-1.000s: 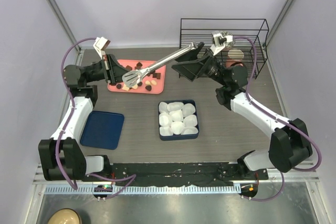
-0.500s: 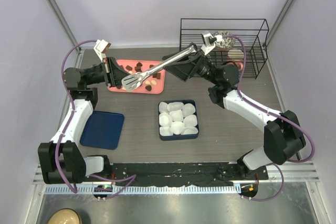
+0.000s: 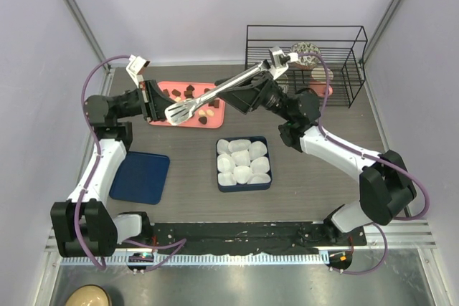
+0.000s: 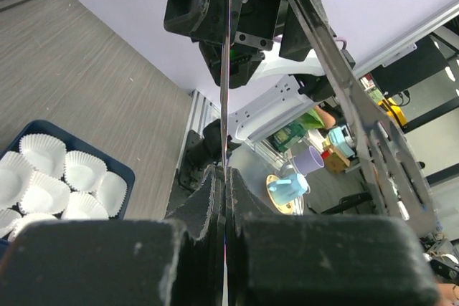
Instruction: Pack the chocolate
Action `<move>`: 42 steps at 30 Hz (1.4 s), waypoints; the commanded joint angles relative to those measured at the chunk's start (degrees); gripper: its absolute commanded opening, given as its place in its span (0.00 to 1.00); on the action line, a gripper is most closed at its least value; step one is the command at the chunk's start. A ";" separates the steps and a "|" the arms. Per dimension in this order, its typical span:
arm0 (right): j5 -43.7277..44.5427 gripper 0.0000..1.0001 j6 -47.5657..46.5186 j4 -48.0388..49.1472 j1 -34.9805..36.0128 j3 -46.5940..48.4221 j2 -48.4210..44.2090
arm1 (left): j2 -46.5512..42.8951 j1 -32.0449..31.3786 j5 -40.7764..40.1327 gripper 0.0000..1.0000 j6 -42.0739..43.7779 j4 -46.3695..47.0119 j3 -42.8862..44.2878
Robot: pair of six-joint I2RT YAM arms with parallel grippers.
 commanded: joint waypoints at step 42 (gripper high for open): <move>3.41 0.01 -15.99 -14.37 0.49 -7.41 -18.34 | -11.03 4.95 8.56 1.00 49.69 -65.95 14.89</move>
